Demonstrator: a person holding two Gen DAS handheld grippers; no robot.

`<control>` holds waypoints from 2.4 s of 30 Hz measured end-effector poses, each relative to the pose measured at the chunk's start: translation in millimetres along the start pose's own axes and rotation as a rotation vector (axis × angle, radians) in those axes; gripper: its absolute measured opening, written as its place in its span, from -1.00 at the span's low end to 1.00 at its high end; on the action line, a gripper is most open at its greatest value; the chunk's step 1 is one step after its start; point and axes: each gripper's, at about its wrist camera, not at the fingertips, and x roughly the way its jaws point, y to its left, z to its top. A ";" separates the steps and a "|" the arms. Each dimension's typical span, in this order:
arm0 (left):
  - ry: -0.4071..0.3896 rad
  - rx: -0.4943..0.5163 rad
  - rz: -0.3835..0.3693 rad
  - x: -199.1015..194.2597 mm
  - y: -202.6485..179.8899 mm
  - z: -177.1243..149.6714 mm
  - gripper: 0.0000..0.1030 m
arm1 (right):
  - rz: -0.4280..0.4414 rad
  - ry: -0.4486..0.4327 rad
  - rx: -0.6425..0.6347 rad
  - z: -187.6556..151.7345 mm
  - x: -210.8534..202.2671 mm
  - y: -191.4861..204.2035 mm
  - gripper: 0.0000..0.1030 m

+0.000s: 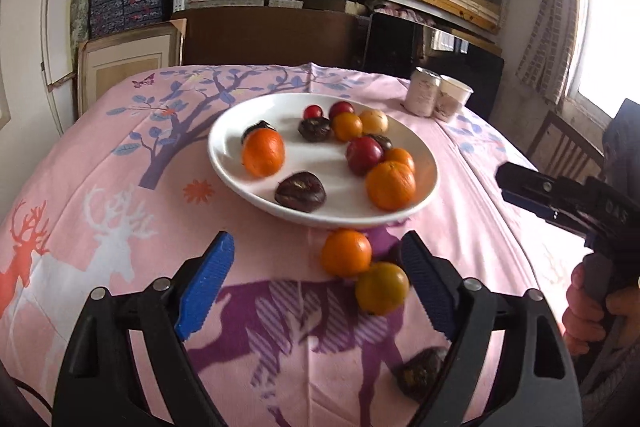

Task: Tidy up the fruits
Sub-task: 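Lower both citrus fruits onto the white plate and open both tools, then grasp a yellow-orange fruit with the left tool while the right tool grasps a dark fruit, then place both fruits on the white plate and open both tools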

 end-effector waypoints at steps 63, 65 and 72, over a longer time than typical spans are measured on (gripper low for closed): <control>0.015 -0.047 0.052 65.4 13.8 71.6 -0.08 | -0.032 0.035 -0.082 51.5 76.1 31.9 -0.18; 0.001 -0.056 0.042 67.2 17.9 68.0 0.40 | -0.040 0.040 -0.047 49.0 81.5 22.5 0.30; -0.031 -0.072 0.046 42.8 27.2 59.2 0.52 | 0.048 -0.059 0.020 54.3 29.6 12.5 0.31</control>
